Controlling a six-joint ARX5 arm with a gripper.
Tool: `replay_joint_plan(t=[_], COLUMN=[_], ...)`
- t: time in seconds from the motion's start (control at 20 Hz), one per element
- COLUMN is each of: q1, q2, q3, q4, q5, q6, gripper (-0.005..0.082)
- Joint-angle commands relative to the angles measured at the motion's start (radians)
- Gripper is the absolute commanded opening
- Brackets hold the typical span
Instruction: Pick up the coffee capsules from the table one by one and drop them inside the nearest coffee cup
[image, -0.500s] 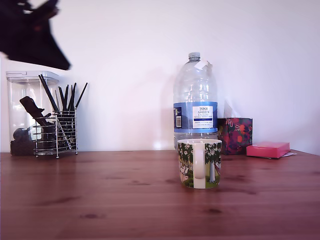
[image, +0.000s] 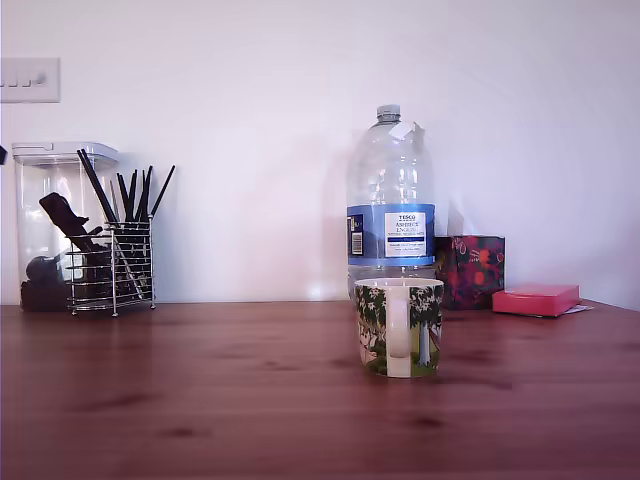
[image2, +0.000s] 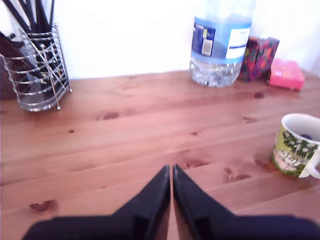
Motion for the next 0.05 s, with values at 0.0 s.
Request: replay_joint_plan(t=[0.0], q1=[0.004], q2=[-0.041], q3=[-0.019], q4=[-0.031], q5=[0.001], q6=[-0.015], gripper=[-0.0022])
